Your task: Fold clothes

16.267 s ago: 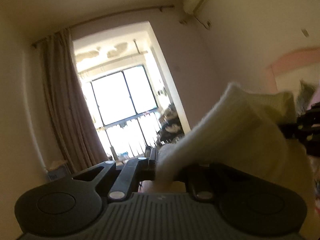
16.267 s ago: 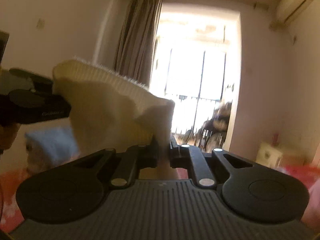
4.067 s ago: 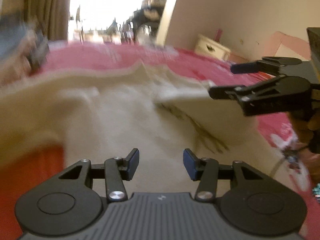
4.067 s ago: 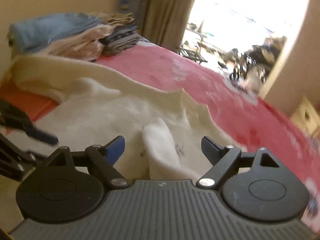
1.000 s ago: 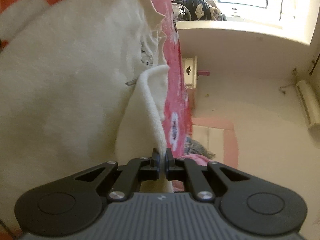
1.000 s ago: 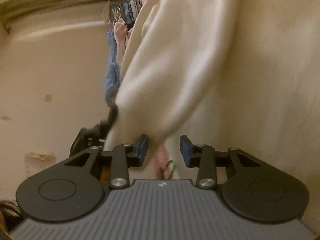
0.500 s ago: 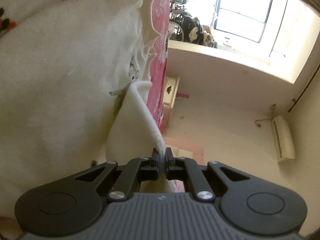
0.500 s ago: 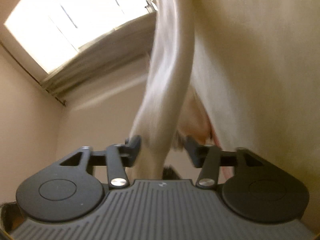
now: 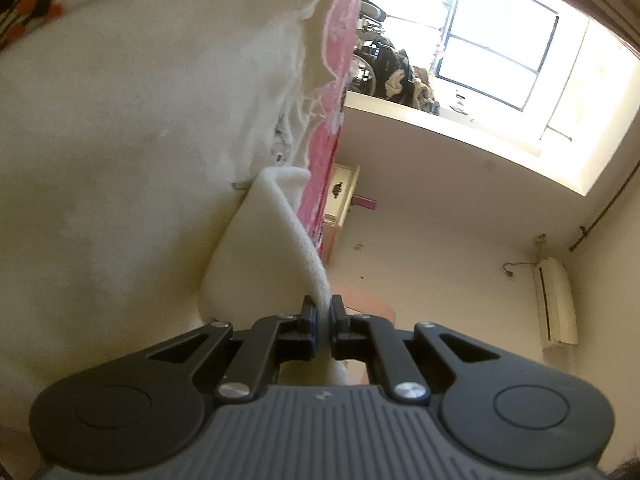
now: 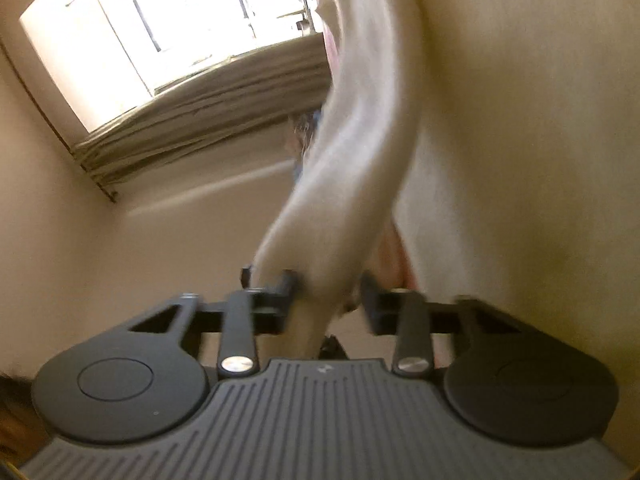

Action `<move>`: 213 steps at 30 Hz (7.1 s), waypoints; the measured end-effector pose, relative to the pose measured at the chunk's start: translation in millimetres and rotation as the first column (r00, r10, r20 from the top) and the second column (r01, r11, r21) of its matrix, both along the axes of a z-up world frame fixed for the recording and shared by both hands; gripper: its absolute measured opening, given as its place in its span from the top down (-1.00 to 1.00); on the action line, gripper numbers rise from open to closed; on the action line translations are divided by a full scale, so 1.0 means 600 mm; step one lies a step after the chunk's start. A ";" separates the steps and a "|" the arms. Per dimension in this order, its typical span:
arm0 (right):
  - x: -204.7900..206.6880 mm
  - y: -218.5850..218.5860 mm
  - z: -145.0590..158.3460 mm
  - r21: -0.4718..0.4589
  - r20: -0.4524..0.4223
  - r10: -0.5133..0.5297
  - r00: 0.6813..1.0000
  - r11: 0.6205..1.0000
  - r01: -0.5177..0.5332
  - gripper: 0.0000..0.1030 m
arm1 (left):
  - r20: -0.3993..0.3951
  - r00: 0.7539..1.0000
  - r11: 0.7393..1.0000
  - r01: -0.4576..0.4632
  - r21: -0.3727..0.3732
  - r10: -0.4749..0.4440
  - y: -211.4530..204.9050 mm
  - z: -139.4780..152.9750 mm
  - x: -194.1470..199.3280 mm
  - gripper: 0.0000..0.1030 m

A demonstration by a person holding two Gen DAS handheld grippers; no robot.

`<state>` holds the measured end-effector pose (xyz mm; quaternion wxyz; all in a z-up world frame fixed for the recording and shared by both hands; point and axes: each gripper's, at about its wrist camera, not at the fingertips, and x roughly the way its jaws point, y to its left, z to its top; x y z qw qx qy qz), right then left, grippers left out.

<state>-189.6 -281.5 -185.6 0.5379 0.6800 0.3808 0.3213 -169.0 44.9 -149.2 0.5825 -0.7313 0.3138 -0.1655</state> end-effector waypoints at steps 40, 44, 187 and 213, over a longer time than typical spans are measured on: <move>-0.106 -0.183 0.145 -1.000 0.026 0.460 0.888 0.026 0.016 0.70 | -0.193 0.693 0.412 0.603 0.683 -0.694 -0.283 0.003 0.035 0.90; -0.110 -0.176 0.149 -0.998 0.057 0.466 0.883 -0.009 0.069 0.70 | -0.188 0.694 0.401 0.590 0.701 -0.695 -0.297 0.000 0.033 0.88; -0.019 0.166 0.134 -0.758 0.101 0.824 0.557 0.426 -0.493 0.91 | -0.231 0.889 0.465 0.411 0.784 -0.395 0.106 0.105 -0.091 0.83; 0.170 0.257 0.234 -0.931 0.360 0.768 0.529 0.264 0.250 0.80 | -0.181 0.885 0.311 0.334 0.890 -0.430 0.056 0.093 -0.084 0.51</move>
